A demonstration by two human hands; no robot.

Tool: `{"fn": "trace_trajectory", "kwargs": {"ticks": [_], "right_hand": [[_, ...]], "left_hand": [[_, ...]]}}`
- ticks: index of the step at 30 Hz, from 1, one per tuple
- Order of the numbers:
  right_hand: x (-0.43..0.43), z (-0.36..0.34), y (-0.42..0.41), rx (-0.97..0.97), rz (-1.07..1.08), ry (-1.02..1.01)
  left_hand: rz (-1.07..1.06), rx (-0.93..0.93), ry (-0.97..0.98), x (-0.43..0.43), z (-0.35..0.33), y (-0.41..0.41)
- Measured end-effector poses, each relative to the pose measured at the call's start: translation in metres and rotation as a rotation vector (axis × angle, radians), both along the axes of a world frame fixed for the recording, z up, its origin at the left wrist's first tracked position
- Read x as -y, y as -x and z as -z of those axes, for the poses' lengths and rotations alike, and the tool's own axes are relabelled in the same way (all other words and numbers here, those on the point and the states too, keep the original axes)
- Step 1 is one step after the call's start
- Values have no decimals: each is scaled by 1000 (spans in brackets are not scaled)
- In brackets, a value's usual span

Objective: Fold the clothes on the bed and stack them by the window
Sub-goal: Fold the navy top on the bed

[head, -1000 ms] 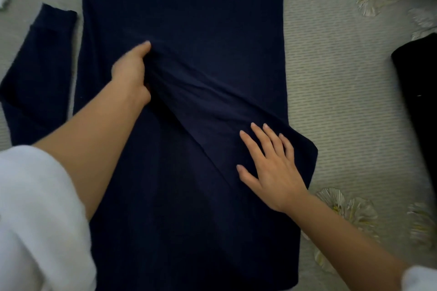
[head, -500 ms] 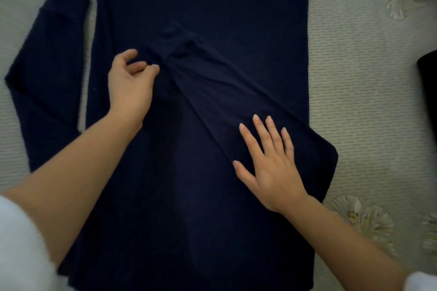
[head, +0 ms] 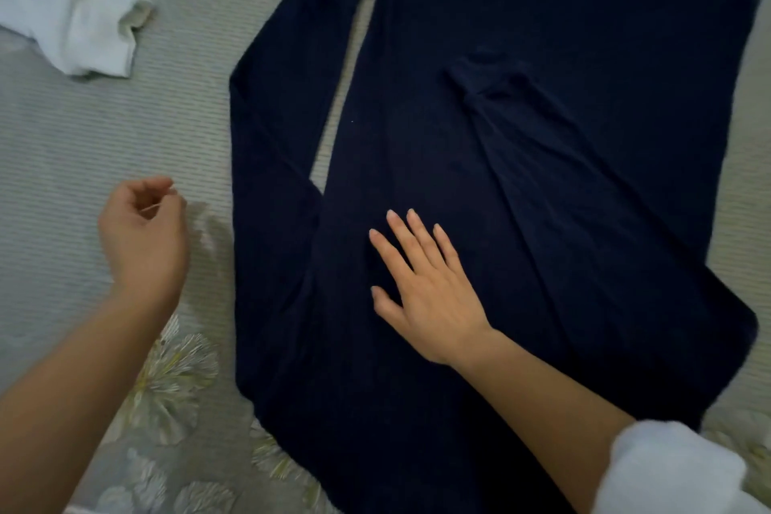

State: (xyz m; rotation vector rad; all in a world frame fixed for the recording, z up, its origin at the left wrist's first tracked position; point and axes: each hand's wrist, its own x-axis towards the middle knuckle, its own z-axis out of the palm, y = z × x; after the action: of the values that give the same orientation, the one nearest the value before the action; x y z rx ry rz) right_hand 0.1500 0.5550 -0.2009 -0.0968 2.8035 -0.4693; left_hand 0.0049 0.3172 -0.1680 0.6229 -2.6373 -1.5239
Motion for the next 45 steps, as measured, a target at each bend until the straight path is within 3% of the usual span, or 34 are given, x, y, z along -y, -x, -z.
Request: {"fn": "trace_trajectory", "kwargs": {"ticks": [3,8,10,12,14,16,18,19,21,23,26,31,33,37,39,42,45], "right_hand": [[1,7,-4,-14,3,-76],[4,11,-5,-49,26,-103],[4,11,-5,-61,29,-104],[5,10,-4,-71,28,-113],[5,11,-4,-82,31,-118],[5,10,-4,-91,32,-117],[5,11,-3,-100,32,-118],[5,11,-3,-104,31,-119],[5,12,-3,-107,29,-120],[5,12,-3,-110,30,-122],[5,14,-3,-123,30,-118],[5,15,-3,-123,27,-122],[4,14,-3,-117,26,-119],[5,13,-3,-102,27,-129],[4,13,-3,-90,23,-134],[4,10,-2,-55,20,-126],[7,3,-1,-26,14,-97]], "left_hand": [[-45,136,-168,3,6,8],[120,317,-202,-21,4,38],[210,407,-128,-27,2,47],[218,346,-37,-33,-3,54],[253,96,64,-40,-8,54],[538,-79,235,-50,-11,48],[836,2,304,-60,-5,41],[872,95,245,-65,-2,39],[735,131,93,-76,3,41],[519,123,65,-88,3,47],[344,268,-34,-101,1,59],[434,801,-216,-100,-22,80],[439,860,-327,-88,-26,79],[123,646,-780,-51,-28,75],[-46,519,-886,-27,-30,77],[-258,140,-622,4,-34,80],[-185,-209,-269,10,-47,71]]}}
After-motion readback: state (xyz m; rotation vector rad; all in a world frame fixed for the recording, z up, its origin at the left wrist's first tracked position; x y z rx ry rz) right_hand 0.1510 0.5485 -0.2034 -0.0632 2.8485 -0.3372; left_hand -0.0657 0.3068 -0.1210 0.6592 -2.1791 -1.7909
